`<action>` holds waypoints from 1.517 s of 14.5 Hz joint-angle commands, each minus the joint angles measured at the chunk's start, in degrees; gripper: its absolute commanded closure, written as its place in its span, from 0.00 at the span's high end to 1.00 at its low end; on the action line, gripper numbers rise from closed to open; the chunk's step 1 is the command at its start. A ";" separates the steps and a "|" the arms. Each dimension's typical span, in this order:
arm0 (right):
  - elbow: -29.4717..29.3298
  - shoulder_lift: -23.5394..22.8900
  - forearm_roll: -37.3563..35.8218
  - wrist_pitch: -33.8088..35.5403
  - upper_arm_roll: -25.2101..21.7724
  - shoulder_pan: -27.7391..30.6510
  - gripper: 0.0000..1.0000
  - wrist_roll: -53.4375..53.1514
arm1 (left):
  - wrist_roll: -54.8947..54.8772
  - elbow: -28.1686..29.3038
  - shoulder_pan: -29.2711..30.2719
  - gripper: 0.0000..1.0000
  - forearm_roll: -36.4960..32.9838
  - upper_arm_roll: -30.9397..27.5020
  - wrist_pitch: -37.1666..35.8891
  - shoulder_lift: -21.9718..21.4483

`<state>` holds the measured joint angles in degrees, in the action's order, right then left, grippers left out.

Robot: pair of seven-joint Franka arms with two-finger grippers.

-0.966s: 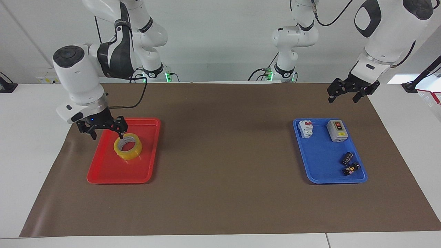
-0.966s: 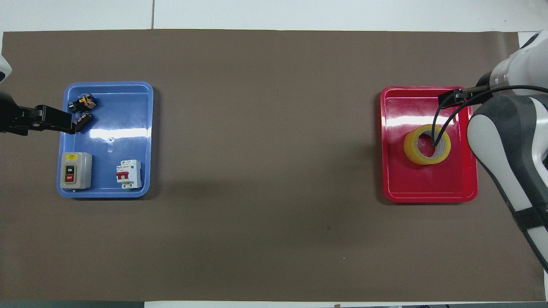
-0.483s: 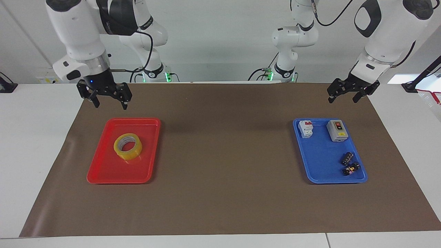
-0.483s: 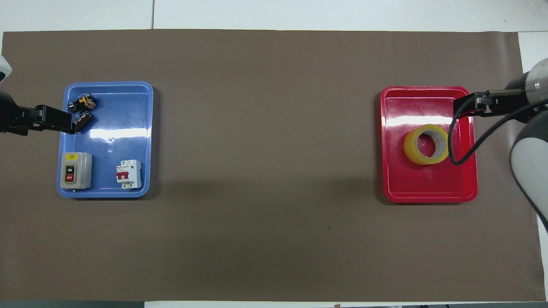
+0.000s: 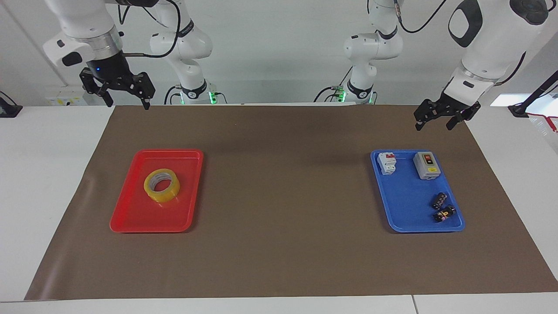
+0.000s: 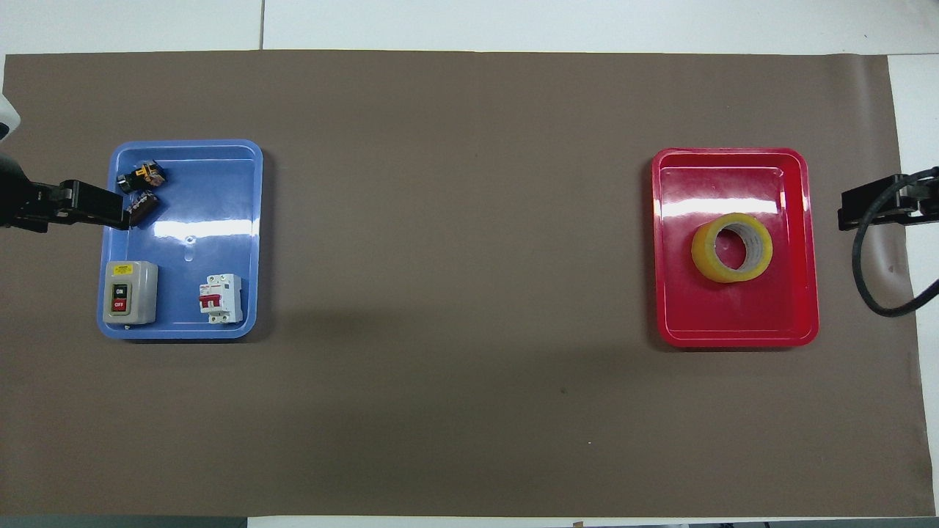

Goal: Place and move tape with both arms

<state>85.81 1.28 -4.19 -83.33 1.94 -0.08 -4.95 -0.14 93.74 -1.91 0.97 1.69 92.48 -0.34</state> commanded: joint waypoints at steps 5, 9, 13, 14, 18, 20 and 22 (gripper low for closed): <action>-5.99 -2.16 3.58 8.44 0.17 1.31 1.00 1.69 | -0.56 2.06 0.24 1.00 -0.35 0.07 1.21 -1.68; -5.83 -2.16 2.26 8.63 0.17 0.69 1.00 2.92 | -0.56 2.06 0.24 1.00 -0.35 0.07 1.21 -1.68; -4.86 -1.90 1.82 7.05 0.25 0.87 1.00 2.92 | -0.56 2.06 0.24 1.00 -0.35 0.07 1.21 -1.68; -4.51 -1.72 1.90 6.96 0.25 0.87 1.00 2.84 | -0.56 2.06 0.24 1.00 -0.35 0.07 1.21 -1.68; -4.24 -1.63 1.82 6.34 0.17 0.96 1.00 4.23 | -0.56 2.06 0.24 1.00 -0.35 0.07 1.21 -1.68; -4.24 -1.63 1.73 6.52 0.17 0.95 1.00 4.68 | -0.56 2.06 0.24 1.00 -0.35 0.07 1.21 -1.68; -4.07 -1.63 1.64 6.17 0.17 1.04 1.00 4.86 | -0.56 2.06 0.24 1.00 -0.35 0.07 1.21 -1.68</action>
<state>81.72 -0.23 -1.88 -76.53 1.92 0.38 -1.72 -0.14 93.74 -1.91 0.97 1.69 92.48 -0.34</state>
